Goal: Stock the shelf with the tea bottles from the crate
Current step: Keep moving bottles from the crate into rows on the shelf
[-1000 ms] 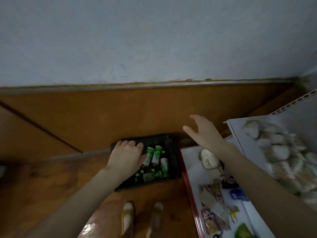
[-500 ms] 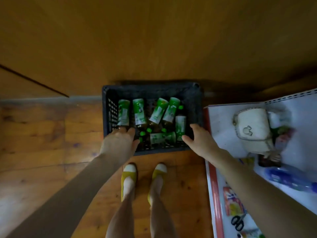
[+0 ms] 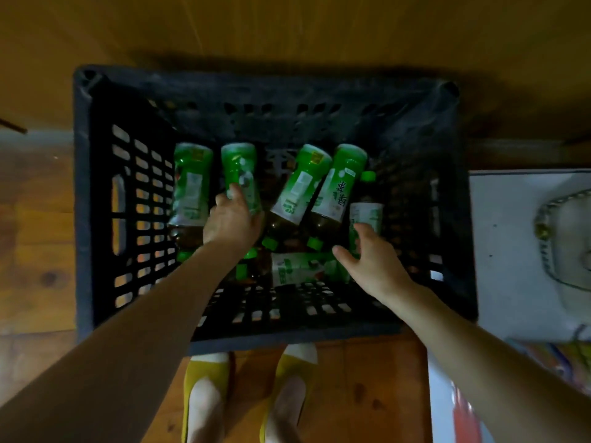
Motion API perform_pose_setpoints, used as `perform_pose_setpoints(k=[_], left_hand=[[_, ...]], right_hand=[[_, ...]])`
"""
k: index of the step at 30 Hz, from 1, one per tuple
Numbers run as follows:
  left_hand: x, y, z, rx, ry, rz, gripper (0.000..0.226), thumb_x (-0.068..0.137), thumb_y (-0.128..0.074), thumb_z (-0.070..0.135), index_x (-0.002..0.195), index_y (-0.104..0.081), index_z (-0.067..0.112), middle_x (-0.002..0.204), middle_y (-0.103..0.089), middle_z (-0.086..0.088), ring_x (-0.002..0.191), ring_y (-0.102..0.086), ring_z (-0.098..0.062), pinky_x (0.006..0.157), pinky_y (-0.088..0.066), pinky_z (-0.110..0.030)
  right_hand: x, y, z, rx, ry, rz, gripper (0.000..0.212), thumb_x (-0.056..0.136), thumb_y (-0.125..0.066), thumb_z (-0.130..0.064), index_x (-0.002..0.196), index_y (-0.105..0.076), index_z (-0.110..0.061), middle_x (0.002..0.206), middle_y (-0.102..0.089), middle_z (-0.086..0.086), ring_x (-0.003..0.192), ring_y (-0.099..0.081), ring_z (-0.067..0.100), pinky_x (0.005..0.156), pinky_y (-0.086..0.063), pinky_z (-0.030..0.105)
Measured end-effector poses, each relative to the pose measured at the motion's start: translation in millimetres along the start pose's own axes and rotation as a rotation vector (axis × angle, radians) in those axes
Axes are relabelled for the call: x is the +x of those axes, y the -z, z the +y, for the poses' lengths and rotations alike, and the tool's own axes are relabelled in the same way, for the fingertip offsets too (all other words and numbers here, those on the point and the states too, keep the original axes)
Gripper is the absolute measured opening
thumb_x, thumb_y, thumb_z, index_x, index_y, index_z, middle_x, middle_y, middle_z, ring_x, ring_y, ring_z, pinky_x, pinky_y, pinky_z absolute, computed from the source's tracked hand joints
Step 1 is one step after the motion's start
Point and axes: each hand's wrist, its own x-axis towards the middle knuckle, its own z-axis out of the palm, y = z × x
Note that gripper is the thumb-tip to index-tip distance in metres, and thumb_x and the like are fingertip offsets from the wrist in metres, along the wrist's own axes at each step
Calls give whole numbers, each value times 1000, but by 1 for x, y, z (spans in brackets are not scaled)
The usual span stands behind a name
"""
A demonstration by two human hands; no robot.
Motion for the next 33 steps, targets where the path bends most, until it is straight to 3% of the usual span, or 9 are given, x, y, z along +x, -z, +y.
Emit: perform_pose_setpoints(k=[8,10,14,17,19,23,26,30,33], left_hand=[[53,-28,-12,-107,101,35,98,85,-59,41,146,9,7,134,-36,-30,117,-46,-44,94,-40,-48],[53,-30,-18,-218,118,28,99,85,-61,34,146,14,12,129,-40,-30,111,-50,-44,89,-42,-48],[48,-19,-30,-319,71,50,96,83,-64,29,148,6,20,126,-47,-26,109,-51,-43,89,-44,-46],[29,0,-34,-361,48,88,95,82,-66,31,148,2,24,133,-46,-21,117,-47,-38,96,-42,-43],[12,11,-34,-362,66,118,94,82,-66,35,148,1,27,133,-44,-19,117,-47,-37,95,-43,-41],[-10,21,-38,-394,97,101,95,81,-64,40,146,5,33,134,-40,-19,112,-50,-35,90,-47,-39],[-12,18,-46,-373,97,107,95,81,-64,40,147,4,32,132,-42,-20,108,-52,-36,84,-48,-38],[-17,17,-49,-424,97,108,96,80,-65,40,146,4,33,137,-41,-17,116,-49,-34,93,-47,-39],[-34,27,-43,-452,108,98,96,80,-66,39,146,4,35,136,-40,-18,114,-50,-35,92,-47,-39]], right_hand=[[50,-18,-9,195,22,87,47,89,-57,-30,130,-40,-13,113,-60,6,102,-61,24,86,-51,37],[58,-23,-15,239,42,109,44,88,-58,-28,126,-43,-12,107,-63,6,97,-62,23,77,-50,32],[73,-32,-34,305,26,121,44,88,-58,-30,122,-44,-5,99,-59,7,92,-58,21,56,-40,17],[84,-43,-52,365,-43,150,50,87,-58,-34,122,-43,-2,115,-59,14,104,-58,29,74,-44,26],[88,-53,-64,379,-110,120,58,86,-58,-37,127,-38,-2,122,-57,14,109,-56,31,77,-41,27],[93,-76,-74,321,-229,36,93,84,-59,-46,145,-3,-2,131,-52,18,116,-53,34,86,-45,34],[96,-92,-74,350,-257,103,102,84,-62,-39,145,11,-4,134,-49,20,119,-51,35,90,-44,35],[90,-97,-68,519,-253,214,87,80,-67,-32,145,-12,-10,125,-54,17,112,-55,33,87,-46,34],[69,-77,-69,667,-275,266,62,81,-66,-27,132,-35,-12,101,-56,1,90,-56,19,75,-42,25]])
